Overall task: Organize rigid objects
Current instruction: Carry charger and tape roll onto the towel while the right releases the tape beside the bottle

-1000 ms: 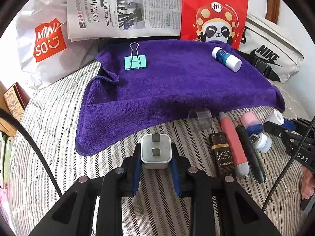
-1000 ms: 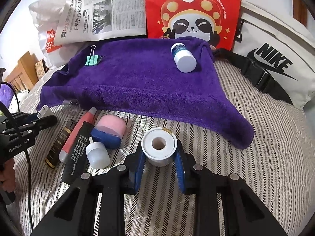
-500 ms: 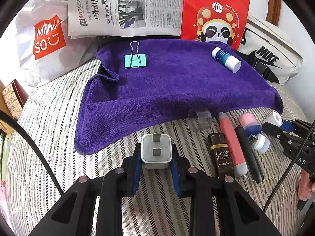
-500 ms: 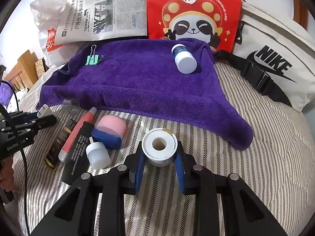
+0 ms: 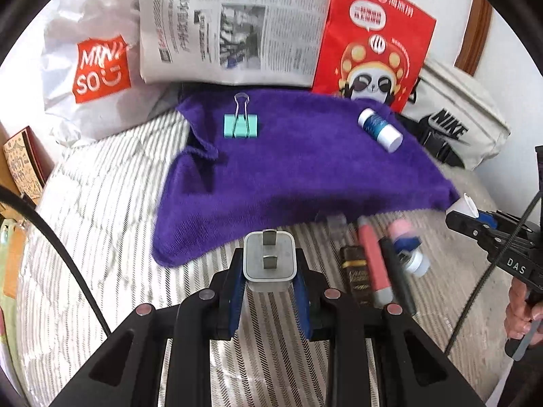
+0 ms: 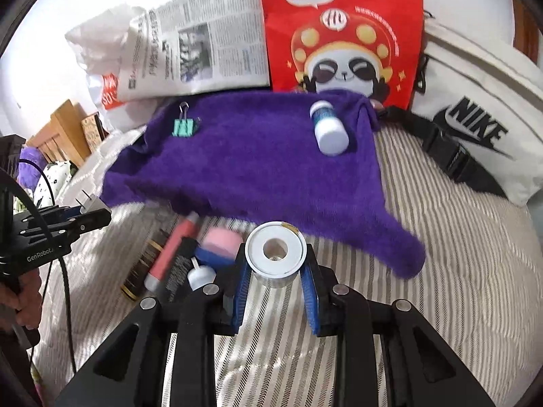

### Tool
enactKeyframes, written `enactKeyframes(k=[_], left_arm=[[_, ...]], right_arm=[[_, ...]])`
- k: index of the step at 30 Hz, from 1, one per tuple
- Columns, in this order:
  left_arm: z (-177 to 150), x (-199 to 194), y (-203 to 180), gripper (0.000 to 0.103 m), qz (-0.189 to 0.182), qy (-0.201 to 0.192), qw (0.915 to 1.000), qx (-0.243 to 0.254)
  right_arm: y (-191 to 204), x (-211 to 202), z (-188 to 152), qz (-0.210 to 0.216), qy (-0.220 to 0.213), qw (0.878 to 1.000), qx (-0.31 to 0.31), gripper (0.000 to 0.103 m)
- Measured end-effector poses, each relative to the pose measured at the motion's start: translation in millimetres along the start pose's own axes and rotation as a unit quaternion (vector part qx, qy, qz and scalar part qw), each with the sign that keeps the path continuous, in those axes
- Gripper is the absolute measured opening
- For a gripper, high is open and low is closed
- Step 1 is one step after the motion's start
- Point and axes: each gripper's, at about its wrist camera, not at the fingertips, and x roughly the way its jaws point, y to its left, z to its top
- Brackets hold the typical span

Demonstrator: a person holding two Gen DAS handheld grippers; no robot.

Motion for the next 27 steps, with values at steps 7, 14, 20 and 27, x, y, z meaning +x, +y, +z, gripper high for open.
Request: enactKeyframes(k=[7,14,20,27], left_arm=[[26,-9,15,0.025,-0.030,-0.005,0.9994,-0.016],[62,5,30,0.025,-0.014,-0.014,0.9996,-0.018],[91,28,36,0.025,-0.010,-0.013,0.9999,-0.002],[124,65,35,0.025,-0.009,0.007,0.9999,0.007]], right_arm=[[-4,0,31,-0.009,-0.004,1.000,-0.018,0.029],[-18,10,60,-0.017,-0.007,1.000,-0.010,0.029],[-31,19,79,-0.025,-0.004,1.000,-0.005,0.029],[-41,37,83,-0.027,0.020,0.999,0.011,0.029]])
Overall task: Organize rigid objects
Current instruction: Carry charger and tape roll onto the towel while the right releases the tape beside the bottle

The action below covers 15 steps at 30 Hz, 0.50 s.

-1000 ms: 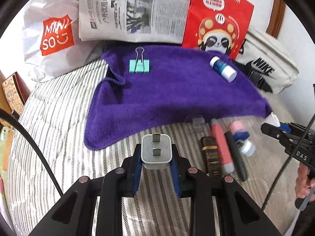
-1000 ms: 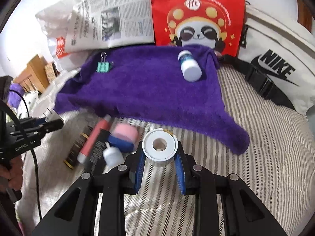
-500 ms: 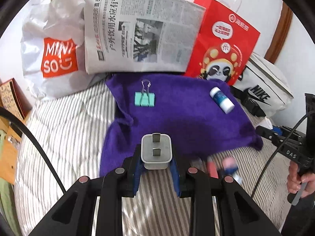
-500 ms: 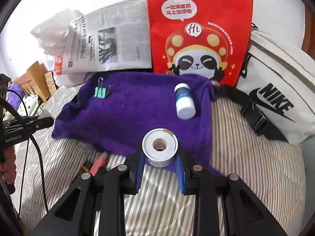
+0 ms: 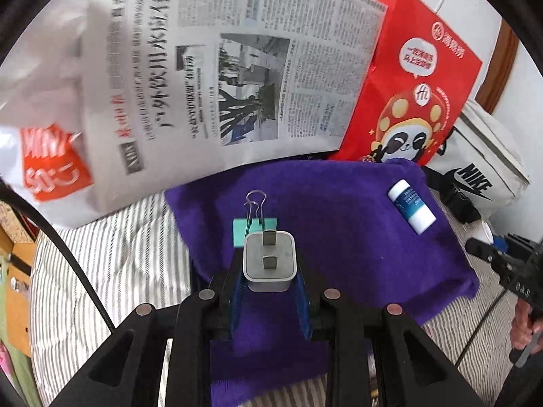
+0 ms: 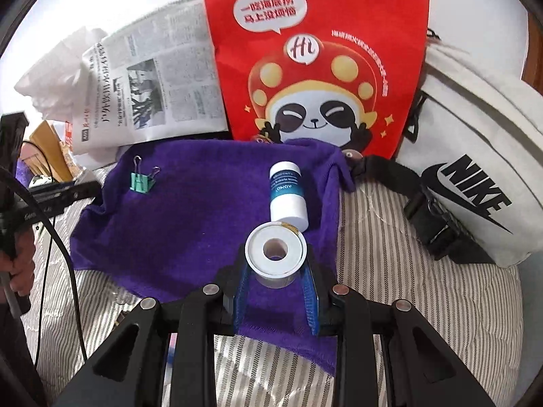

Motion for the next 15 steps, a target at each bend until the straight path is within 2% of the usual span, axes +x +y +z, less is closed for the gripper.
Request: enactKeyframes(k=[3,7,10,15], left_arm=[[4,13,-1,0.025,0.004,0.009,1.0000,0.001],[-5,22,1,0.025,-0.013,0.010,0.9999,0.006],[-8,27,5,0.025,-0.022,0.019,0.9996,0.005],[-1,19,12,0.025,-0.029,0.005,0.9996,0.001]], right_arm=[[2,7,0,-0.002,0.010,1.000,0.002,0.029],[7,16,-1,0.001,0.020,1.000,-0.002,0.029],[10,27,-2,-0.013,0.028,0.999,-0.012,0.029],[12,48,-3,-0.013,0.041,0.999,0.002,0.029]])
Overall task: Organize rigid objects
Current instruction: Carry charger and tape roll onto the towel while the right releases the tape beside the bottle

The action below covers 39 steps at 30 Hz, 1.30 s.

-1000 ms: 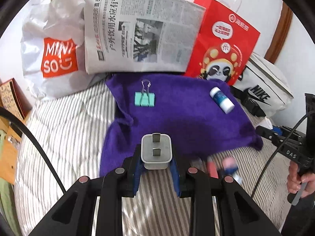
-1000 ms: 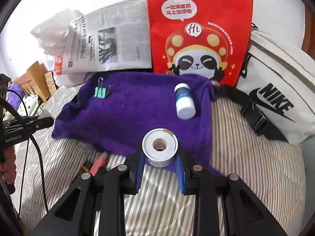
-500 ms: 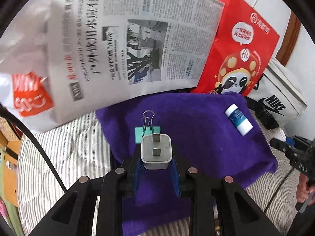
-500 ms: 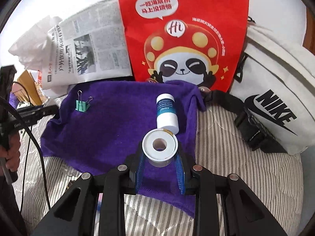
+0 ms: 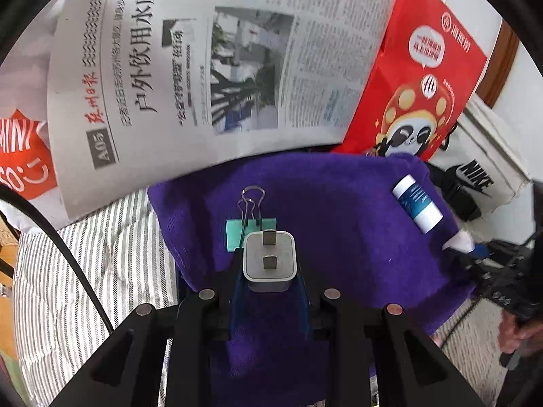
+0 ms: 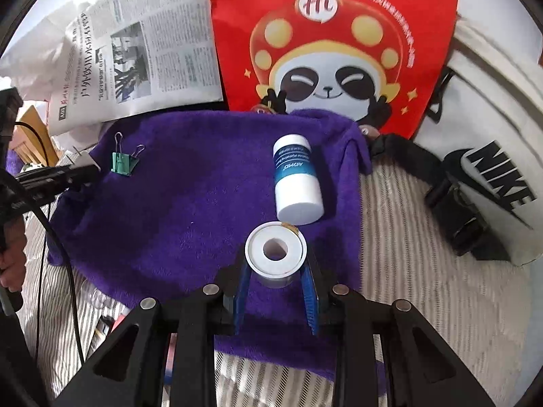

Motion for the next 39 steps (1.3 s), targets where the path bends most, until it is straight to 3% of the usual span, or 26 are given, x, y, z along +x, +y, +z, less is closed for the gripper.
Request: enactKeyframes(k=[10,27,32,39], left_arm=[[-3,6,5,0.025,0.002,0.017,0.9998,0.006],[-4,13,10,0.025,-0.012,0.028,0.9995,0.002],[-4,14,7,0.025,-0.018,0.029,0.9994,0.007],[-5,22,4,0.025,-0.003,0.031,0.9994,0.017]], right_arm=[[0,26,1,-0.057,-0.006,0.998,0.005,0.029],[0,35,-6,-0.047,-0.003,0.999,-0.004,0.030],[3,23,-11,-0.040,-0.011,0.999,-0.017,0.049],[8,5,-18,-0.068,-0.019,0.997,-0.024,0.053]])
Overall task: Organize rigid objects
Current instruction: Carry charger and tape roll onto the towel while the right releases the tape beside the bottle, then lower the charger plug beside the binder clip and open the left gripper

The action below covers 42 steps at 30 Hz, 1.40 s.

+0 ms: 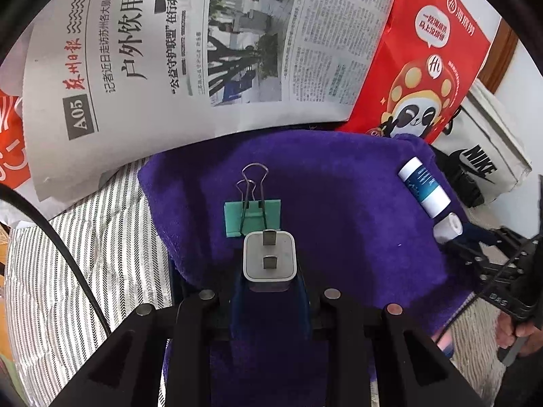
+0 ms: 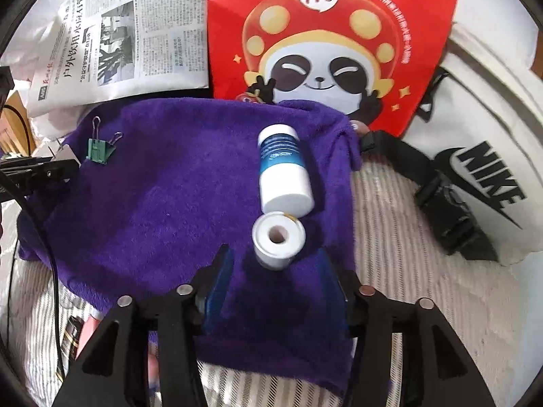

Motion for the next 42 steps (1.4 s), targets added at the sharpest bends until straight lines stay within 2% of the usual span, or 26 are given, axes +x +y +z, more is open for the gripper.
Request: enactKeyframes(k=[4,10,23,28,30,36,38,42], left_arm=[[-2,9,0,0.025,0.024,0.008,0.9997,0.007],[-1,15,0,0.025,0.027,0.008,0.9996,0.007],[-2,28,-15,0.026,0.056,0.011,0.9978,0.032],[-5,31,-26,0.035,0.060,0.012,0.9963,0.060],[-4,34,-30,0.047,0.081,0.013,0.9948,0.060],[-1,37,-41,0.052,0.075,0.029,0.9949,0.062],[-2,33,-43,0.052,0.072,0.037,0.9950,0.059],[-1,13,-53,0.054,0.075,0.040,0.9953,0.046]], right_arm=[[1,-18,-4,0.002,-0.010,1.000,0.016,0.054],[-5,-39,-12,0.004,-0.030,0.999,0.021,0.054],[-2,-70,-24,0.000,-0.036,0.999,0.027,0.054],[1,-89,-36,-0.014,-0.037,0.999,0.020,0.054],[-1,-96,-45,-0.017,-0.033,0.999,0.027,0.054],[-11,-115,-76,-0.018,-0.015,0.999,0.029,0.054],[-15,-125,-82,-0.027,-0.018,0.999,0.029,0.054],[-19,-147,-88,-0.011,-0.030,0.998,0.046,0.054]])
